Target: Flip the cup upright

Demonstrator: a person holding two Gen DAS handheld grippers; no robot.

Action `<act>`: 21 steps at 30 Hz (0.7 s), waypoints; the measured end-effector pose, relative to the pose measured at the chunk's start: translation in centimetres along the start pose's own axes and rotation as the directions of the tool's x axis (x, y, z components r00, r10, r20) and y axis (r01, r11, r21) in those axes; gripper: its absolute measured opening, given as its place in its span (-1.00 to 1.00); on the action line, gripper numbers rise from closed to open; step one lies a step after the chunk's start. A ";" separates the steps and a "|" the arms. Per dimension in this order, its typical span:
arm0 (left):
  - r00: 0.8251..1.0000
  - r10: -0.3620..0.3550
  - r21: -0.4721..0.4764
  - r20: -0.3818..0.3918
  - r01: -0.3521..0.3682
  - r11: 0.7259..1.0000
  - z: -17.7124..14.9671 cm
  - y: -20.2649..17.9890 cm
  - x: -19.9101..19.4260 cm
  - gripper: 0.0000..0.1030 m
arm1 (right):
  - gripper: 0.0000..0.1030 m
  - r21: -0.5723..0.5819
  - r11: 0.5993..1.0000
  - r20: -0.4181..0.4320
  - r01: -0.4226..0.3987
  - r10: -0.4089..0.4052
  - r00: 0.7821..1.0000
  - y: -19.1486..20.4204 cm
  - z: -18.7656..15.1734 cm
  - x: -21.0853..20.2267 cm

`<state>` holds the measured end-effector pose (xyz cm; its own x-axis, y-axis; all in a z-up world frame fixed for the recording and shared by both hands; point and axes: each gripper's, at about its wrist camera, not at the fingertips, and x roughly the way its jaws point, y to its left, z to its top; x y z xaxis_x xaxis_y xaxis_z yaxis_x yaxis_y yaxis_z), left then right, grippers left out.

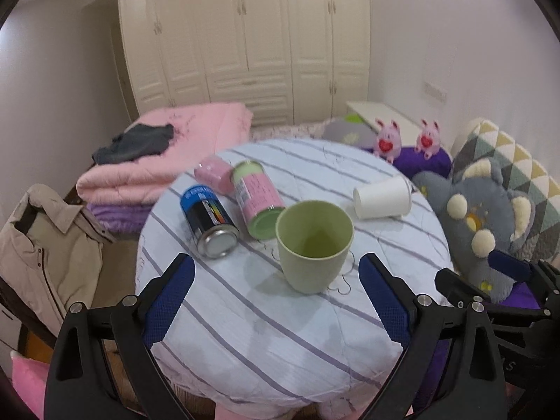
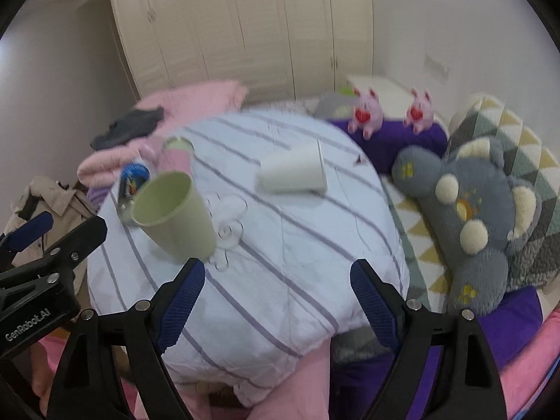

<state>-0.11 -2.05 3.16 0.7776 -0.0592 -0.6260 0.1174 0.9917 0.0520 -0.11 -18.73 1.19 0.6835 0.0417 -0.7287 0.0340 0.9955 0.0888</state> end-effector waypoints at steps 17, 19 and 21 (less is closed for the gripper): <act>0.949 0.037 -0.064 0.313 -0.018 0.998 -4.0 2.5 -2.0 0.92 | 0.69 -0.117 0.989 0.385 0.089 -0.037 0.922 3.8 -2.9 -2.5; 0.944 0.037 -0.064 0.327 -0.017 0.998 -4.7 2.7 -1.8 0.92 | 0.69 -0.124 0.987 0.406 0.098 -0.039 0.913 4.2 -3.4 -2.4; 0.940 0.042 -0.075 0.338 -0.018 0.997 -5.3 3.0 -1.5 0.92 | 0.69 -0.126 0.986 0.424 0.112 -0.048 0.904 4.5 -3.8 -2.2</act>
<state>-4.17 1.57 0.14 0.9450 -0.0523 -0.3229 0.0567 0.9984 0.0042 -4.25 -13.99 0.58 0.9258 -0.0464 -0.3751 0.0177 0.9967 -0.0795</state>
